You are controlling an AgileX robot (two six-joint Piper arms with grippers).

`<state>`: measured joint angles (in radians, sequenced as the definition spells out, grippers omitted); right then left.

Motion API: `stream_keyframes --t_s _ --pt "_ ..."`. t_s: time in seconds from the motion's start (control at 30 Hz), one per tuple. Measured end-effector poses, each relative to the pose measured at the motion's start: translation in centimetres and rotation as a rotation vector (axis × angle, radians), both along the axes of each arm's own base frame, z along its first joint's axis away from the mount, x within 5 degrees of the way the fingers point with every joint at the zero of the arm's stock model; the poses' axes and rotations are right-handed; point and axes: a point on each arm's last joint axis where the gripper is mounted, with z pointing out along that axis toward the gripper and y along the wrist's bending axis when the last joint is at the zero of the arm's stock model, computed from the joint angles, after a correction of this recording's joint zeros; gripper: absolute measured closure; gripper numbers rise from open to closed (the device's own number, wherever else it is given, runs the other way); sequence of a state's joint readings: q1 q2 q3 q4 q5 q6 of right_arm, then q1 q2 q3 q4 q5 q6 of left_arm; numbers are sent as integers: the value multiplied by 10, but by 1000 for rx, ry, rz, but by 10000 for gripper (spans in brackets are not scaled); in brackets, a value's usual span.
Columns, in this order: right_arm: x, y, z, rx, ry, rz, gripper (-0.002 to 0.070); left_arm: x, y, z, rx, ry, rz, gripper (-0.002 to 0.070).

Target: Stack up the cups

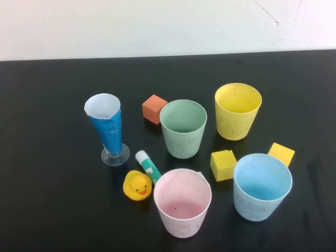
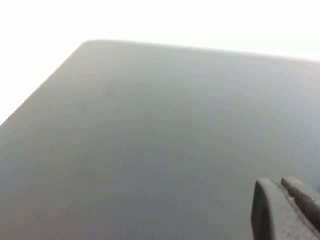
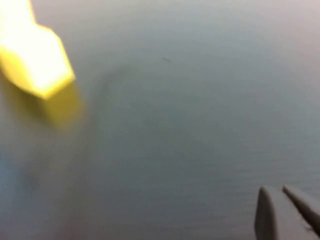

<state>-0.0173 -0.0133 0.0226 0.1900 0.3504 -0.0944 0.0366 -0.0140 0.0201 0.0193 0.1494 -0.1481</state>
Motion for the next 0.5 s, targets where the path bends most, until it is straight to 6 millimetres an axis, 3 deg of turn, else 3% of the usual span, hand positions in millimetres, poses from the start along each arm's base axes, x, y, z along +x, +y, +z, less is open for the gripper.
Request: stream_keyframes --t_s 0.17,0.37,0.5 --pt "0 11 3 335 -3 18 679 0 0 20 -250 -227 1 677" --pt "3 11 14 562 -95 -19 679 -2 3 30 -367 -352 6 677" --pt "4 8 19 615 -147 -42 679 -3 4 35 -442 -409 6 677"
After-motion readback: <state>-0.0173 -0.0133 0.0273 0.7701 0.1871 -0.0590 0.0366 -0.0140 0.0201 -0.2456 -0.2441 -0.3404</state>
